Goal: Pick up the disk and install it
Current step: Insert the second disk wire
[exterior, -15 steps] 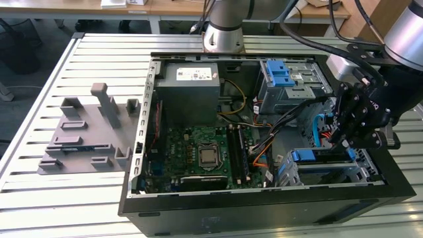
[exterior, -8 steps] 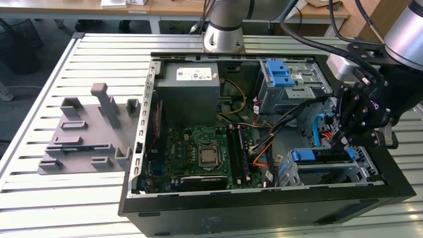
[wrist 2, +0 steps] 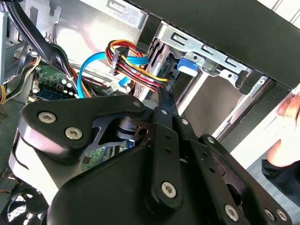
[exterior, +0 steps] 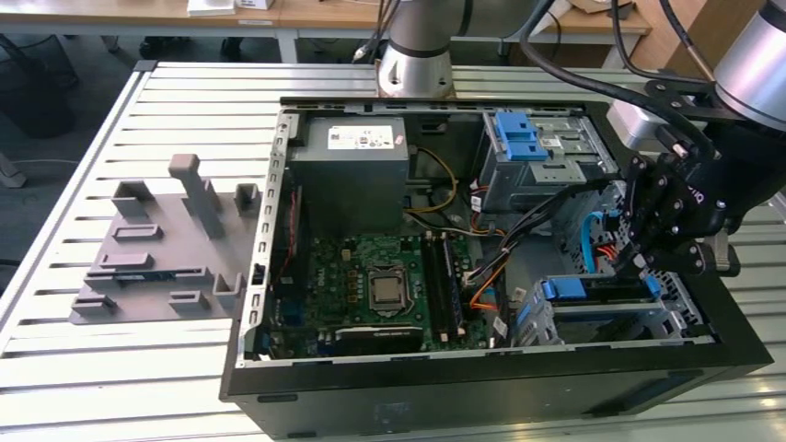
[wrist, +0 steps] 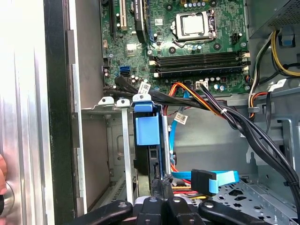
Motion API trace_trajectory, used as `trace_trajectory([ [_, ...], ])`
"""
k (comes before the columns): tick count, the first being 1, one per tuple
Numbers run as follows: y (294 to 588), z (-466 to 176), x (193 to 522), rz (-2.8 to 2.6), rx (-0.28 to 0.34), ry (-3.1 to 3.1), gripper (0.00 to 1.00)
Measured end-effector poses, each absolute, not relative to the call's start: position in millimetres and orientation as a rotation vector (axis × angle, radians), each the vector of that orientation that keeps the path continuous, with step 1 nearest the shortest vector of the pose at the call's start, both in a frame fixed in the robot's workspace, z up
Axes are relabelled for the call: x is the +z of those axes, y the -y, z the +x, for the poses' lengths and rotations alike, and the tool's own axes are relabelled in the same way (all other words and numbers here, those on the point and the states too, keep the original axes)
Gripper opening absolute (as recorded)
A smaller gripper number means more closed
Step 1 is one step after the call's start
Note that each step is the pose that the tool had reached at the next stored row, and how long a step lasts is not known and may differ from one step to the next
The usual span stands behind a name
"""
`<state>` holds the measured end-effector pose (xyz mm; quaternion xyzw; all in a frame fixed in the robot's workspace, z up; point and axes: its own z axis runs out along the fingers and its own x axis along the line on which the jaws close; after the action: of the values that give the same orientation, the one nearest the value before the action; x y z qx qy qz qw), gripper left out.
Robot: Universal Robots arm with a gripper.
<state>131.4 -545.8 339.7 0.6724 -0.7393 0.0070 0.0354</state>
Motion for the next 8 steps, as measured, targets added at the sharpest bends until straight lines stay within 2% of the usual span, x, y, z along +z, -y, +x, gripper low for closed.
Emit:
trace_trajectory([
  [8,545.8,131.4,339.7,2.066,0.021,2.272,0.11],
])
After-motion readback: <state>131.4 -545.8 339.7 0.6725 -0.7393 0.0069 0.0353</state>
